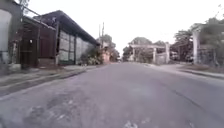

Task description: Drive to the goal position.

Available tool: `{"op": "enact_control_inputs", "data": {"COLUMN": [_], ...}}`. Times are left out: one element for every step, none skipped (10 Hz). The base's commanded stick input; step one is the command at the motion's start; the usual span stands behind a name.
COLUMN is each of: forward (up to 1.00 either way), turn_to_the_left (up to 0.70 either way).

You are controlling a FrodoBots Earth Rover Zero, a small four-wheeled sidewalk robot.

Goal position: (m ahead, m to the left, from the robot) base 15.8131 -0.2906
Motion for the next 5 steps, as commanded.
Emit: {"op": "enact_control_inputs", "data": {"forward": [1.0,1.0,1.0,1.0,1.0], "turn_to_the_left": [0.0,0.0,0.0,0.0,0.0]}}
